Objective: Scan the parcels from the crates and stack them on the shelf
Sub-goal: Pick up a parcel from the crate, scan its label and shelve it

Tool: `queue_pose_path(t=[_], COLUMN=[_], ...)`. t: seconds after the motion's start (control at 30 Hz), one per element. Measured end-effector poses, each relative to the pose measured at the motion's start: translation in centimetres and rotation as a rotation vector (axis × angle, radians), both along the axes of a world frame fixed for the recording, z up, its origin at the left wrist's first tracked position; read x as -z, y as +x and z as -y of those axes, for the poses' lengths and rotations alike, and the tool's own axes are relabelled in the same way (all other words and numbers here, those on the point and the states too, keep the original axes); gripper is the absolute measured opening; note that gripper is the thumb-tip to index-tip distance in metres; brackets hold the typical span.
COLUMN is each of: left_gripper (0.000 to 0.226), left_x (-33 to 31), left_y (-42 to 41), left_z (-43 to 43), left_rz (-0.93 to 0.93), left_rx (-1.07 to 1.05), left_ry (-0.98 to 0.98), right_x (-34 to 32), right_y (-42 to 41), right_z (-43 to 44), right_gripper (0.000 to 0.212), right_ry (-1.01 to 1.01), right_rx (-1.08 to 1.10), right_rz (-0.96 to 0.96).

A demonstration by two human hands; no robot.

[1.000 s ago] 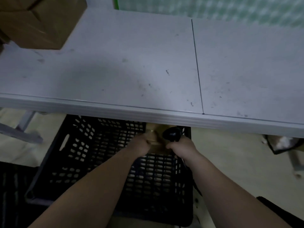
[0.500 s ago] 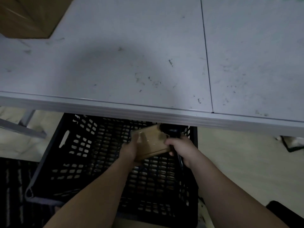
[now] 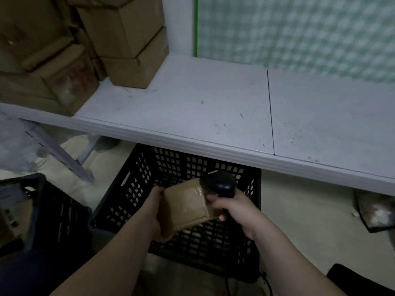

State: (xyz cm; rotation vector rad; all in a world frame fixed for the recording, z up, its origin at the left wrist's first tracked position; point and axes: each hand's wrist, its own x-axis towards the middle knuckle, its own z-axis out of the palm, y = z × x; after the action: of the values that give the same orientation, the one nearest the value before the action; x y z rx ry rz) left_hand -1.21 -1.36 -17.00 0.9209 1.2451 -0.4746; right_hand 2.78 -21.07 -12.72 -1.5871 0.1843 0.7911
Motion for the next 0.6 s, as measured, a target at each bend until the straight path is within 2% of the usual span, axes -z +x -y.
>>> queue_pose_path(t=[0.23,0.4,0.5,0.6], left_gripper=[0.045,0.077,0.066,0.042], left_x=[-5.7,-8.8,-10.2,-12.5], left_y=[-4.3,-6.9,-7.9,-9.3], left_z=[-3.2,-4.7,-5.9,-6.5], left_rz=[0.170,0.179,0.197,0.253], left_rx=[0.004,-0.086,-0.108,-0.052], left_ry=[-0.003,-0.008,0.000,-0.020], right_x=[-5.3,-7.9,-9.5,-11.0], right_y=[-3.6,-5.5,-6.3,-7.0], right_z=[-2.4,-4.4,-5.0,-5.2], right_gripper=[0.024,0.024,0.024,0.025], right_ry=[0.063,0.096,0.137,0.159], right_rx=[-0.079,-0.136,-0.172,-0.226], right_rz=[0.081,0.165,0.209,0.249])
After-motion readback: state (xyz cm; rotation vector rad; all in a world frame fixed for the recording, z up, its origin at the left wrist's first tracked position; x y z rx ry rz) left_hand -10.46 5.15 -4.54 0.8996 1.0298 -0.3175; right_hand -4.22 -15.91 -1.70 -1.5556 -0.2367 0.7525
